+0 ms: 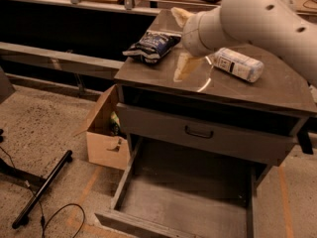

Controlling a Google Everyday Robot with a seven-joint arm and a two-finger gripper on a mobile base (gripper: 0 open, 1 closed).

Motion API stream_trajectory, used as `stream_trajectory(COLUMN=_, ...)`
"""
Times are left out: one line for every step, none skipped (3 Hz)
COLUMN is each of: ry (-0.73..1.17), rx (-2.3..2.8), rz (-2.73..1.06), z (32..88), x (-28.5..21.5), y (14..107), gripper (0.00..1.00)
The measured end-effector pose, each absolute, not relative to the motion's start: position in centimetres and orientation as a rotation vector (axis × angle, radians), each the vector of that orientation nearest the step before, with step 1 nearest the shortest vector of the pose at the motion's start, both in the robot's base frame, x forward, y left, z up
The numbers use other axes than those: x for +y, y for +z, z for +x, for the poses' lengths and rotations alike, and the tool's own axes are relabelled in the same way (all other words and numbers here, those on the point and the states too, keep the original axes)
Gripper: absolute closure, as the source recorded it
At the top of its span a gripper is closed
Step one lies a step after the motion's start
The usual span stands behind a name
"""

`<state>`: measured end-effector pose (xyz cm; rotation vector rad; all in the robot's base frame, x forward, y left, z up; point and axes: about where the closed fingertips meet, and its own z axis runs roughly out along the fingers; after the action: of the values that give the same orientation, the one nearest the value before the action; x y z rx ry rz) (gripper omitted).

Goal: Place blue chip bag into middle drawer

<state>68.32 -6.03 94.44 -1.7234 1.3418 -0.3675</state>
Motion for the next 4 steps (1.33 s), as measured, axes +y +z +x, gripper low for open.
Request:
stream_trajectory(ry=-0.456, rx=1.271, rz=-1.74, z=73.8, x=-5.0, y=93.9, gripper=0.0)
stream_trajectory(ry=-0.464, rx=1.262, rz=-1.741, z=74.5, x=-4.7, y=94.0, gripper=0.0)
stream_trajectory(ry=-0.471, rx=1.255, rz=-1.74, z=74.5, x=-4.4, y=93.8, gripper=0.0)
stream_trajectory(ry=-0.494, rx=1.219, rz=-1.742, z=76.3, x=-4.1, y=93.4, gripper=0.0)
